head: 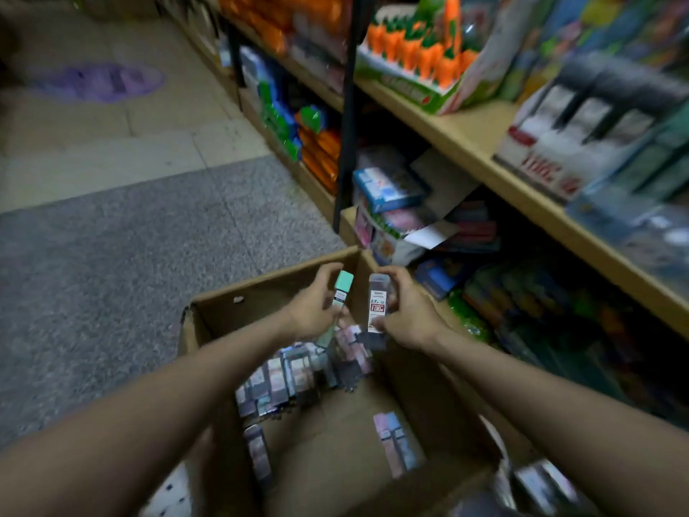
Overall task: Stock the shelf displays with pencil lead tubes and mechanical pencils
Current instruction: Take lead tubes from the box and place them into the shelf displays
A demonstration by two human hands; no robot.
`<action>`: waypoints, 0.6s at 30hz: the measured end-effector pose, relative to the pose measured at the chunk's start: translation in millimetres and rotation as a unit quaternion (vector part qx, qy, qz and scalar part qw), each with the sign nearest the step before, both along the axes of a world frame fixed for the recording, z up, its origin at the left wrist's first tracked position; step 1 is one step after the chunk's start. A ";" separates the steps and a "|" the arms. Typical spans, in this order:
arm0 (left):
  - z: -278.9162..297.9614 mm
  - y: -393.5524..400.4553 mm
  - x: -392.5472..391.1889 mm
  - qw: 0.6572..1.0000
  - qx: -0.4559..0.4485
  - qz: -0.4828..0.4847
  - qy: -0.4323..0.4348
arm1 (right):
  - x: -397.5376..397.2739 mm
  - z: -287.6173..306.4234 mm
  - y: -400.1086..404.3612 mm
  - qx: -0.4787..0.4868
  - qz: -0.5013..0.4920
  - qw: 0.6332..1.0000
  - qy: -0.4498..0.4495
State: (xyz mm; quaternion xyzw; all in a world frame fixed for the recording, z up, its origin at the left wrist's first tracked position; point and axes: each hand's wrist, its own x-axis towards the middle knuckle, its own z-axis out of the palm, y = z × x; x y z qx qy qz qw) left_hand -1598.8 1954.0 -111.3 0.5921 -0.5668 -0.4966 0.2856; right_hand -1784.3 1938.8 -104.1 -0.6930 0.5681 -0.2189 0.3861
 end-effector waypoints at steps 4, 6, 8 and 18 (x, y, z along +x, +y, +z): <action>73.9 -0.8 -15.7 0.995 -0.034 -0.071 0.063 | -26.8 79.9 8.9 -0.077 0.003 0.995 0.062; 99.0 2.2 -29.3 0.990 -0.061 -0.079 0.102 | -41.4 115.6 17.8 -0.106 -0.004 0.992 0.064; 117.8 4.0 -45.8 0.985 -0.074 -0.080 0.137 | -56.6 147.3 28.0 -0.131 -0.014 0.989 0.072; 187.0 -3.5 -109.9 0.951 -0.107 -0.162 0.242 | -125.4 255.2 52.4 -0.282 -0.064 0.930 0.228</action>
